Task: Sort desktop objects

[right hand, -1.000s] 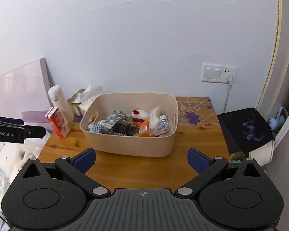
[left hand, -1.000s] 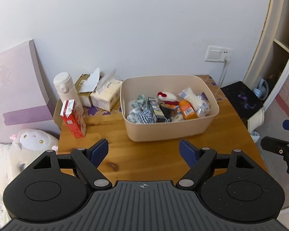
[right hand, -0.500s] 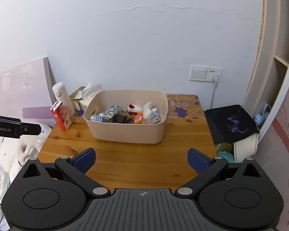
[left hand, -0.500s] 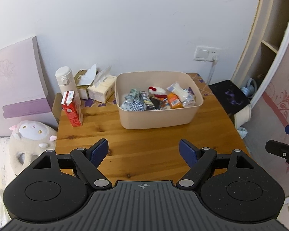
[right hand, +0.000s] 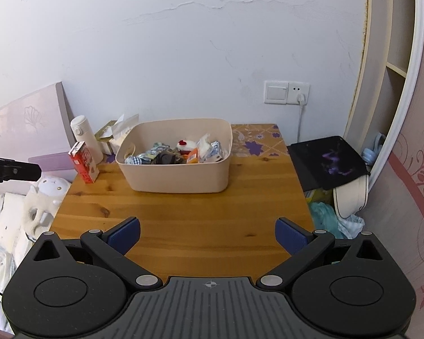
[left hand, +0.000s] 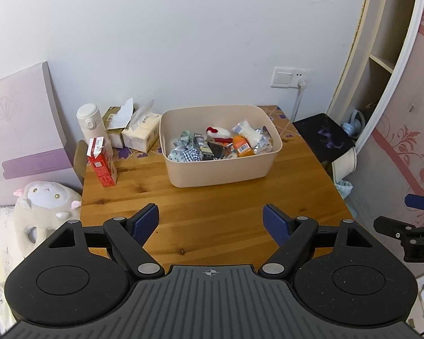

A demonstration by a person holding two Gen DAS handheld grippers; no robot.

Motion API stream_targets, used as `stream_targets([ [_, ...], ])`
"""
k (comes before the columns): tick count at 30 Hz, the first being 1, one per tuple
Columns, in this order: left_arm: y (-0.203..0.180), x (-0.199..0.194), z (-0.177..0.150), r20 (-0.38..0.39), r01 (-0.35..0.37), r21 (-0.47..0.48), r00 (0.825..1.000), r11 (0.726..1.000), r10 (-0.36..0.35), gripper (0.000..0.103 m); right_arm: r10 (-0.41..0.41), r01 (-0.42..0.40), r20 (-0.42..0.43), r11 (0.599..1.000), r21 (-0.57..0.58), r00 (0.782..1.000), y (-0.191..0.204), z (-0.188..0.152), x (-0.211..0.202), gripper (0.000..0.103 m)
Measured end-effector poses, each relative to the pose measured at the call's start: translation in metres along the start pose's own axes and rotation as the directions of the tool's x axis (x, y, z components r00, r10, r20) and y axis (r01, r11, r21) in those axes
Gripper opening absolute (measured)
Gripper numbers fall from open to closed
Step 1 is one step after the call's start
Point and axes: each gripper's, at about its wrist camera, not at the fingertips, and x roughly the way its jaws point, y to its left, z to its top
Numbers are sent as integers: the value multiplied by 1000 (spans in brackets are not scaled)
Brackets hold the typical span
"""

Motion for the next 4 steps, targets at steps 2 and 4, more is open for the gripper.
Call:
stream_targets([
  [2, 0, -1, -1, 7, -2, 5, 1000, 1000, 2, 84, 1, -1, -1, 1000, -5, 1000, 0, 1, 0, 103],
  [4, 1, -2, -1, 3, -8, 0, 1000, 1000, 8, 84, 0, 0, -2, 1000, -11, 1000, 1, 3, 2, 103],
])
